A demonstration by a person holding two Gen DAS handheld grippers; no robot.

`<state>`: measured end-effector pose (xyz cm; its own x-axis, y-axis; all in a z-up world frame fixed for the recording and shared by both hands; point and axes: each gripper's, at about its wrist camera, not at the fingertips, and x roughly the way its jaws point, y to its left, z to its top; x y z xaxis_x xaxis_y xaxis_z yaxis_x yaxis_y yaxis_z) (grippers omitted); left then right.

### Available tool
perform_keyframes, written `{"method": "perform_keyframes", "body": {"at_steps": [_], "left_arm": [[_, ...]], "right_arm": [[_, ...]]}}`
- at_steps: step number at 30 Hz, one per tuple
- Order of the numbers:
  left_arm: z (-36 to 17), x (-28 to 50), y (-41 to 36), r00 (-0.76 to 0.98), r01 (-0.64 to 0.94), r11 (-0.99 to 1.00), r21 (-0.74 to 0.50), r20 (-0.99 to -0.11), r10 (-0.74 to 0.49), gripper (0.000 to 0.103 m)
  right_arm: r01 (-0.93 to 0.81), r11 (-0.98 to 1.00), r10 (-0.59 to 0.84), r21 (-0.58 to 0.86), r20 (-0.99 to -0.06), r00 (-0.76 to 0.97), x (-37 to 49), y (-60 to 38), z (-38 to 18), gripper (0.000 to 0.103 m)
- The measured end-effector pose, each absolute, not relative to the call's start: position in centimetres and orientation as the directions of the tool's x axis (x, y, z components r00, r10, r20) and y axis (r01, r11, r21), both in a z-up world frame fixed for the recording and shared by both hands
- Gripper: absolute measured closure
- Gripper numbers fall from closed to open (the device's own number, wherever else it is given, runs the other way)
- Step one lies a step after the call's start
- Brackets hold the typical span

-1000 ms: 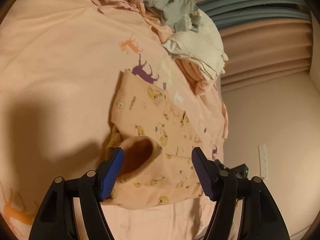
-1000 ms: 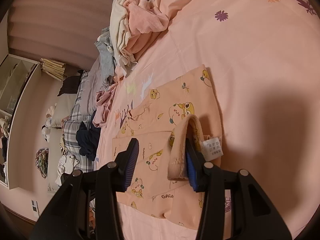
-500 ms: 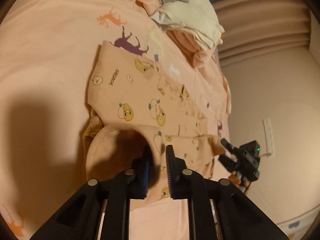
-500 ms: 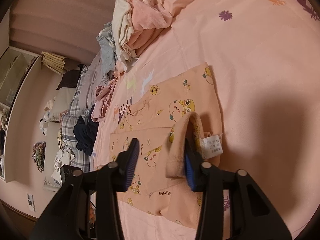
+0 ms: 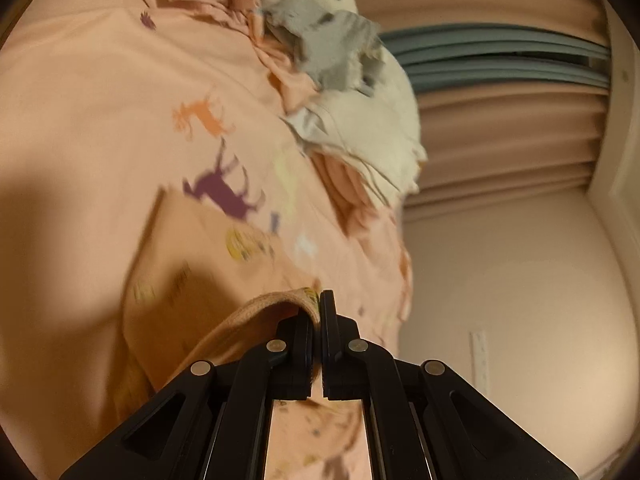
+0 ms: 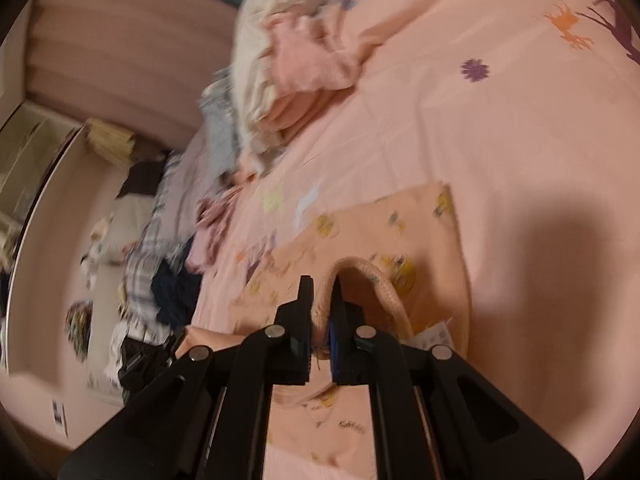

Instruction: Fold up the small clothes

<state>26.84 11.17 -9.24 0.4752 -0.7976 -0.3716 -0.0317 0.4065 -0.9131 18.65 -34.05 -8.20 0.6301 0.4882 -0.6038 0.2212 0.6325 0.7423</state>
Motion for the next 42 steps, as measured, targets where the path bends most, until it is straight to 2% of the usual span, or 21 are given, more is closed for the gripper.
{"method": "perform_keyframes", "body": {"at_steps": [3, 7, 9, 11, 12, 15, 18, 23, 28, 31, 35, 38, 42], "left_arm": [[-10.7, 28.7, 10.8, 0.448, -0.099, 0.455, -0.885, -0.448, -0.774, 0.103], [-12.2, 30.0, 10.2, 0.406, -0.141, 0.551, -0.822, -0.556, -0.726, 0.103], [-12.0, 30.2, 10.4, 0.396, -0.132, 0.590, -0.797, -0.588, -0.706, 0.103], [-11.7, 30.3, 11.0, 0.394, -0.140, 0.617, -0.774, -0.616, -0.683, 0.103], [-11.4, 30.4, 11.6, 0.397, -0.144, 0.627, -0.766, -0.625, -0.672, 0.102], [-10.2, 29.9, 13.0, 0.431, -0.137, 0.654, -0.744, -0.639, -0.637, 0.098], [-8.5, 28.8, 13.1, 0.437, -0.064, 0.663, -0.746, -0.618, -0.653, 0.098], [-7.5, 25.1, 8.1, 0.252, 0.134, 0.666, -0.733, -0.625, -0.739, 0.098], [-10.5, 24.5, 1.7, 0.102, 0.203, 0.707, -0.678, -0.703, -0.704, 0.098], [-12.1, 26.9, 0.3, 0.144, 0.181, 0.759, -0.626, -0.746, -0.650, 0.098], [-11.7, 30.6, 1.2, 0.274, 0.117, 0.798, -0.591, -0.753, -0.598, 0.098], [-10.0, 33.1, 3.0, 0.379, 0.065, 0.817, -0.573, -0.744, -0.551, 0.098], [-8.7, 33.2, 4.8, 0.404, 0.071, 0.820, -0.568, -0.736, -0.544, 0.098]], "right_arm": [[0.289, 0.648, 0.437, 0.705, -0.655, 0.616, 20.1, -34.6, -9.2, 0.095], [0.371, 0.654, 0.409, 0.659, -0.721, 0.560, 21.6, -35.3, -10.9, 0.088], [0.372, 0.657, 0.400, 0.656, -0.721, 0.565, 21.7, -35.7, -10.8, 0.079], [0.357, 0.656, 0.388, 0.665, -0.703, 0.597, 21.6, -36.3, -10.0, 0.060], [0.355, 0.652, 0.381, 0.670, -0.694, 0.611, 21.5, -36.6, -9.6, 0.059], [0.342, 0.663, 0.348, 0.666, -0.679, 0.647, 21.0, -37.5, -8.0, 0.059], [0.278, 0.700, 0.363, 0.657, -0.663, 0.654, 20.3, -36.7, -6.5, 0.059], [0.072, 0.786, 0.447, 0.614, -0.645, 0.619, 18.8, -32.8, -5.0, 0.061], [-0.005, 0.865, 0.440, 0.502, -0.753, 0.489, 20.0, -27.8, -7.5, 0.070], [0.008, 0.872, 0.434, 0.490, -0.780, 0.451, 21.8, -26.4, -9.5, 0.070], [0.063, 0.891, 0.372, 0.450, -0.802, 0.468, 23.7, -26.6, -10.4, 0.069], [0.081, 0.872, 0.377, 0.483, -0.767, 0.518, 23.4, -28.1, -9.8, 0.068], [0.116, 0.858, 0.350, 0.501, -0.735, 0.581, 22.2, -31.0, -8.5, 0.068]]}}
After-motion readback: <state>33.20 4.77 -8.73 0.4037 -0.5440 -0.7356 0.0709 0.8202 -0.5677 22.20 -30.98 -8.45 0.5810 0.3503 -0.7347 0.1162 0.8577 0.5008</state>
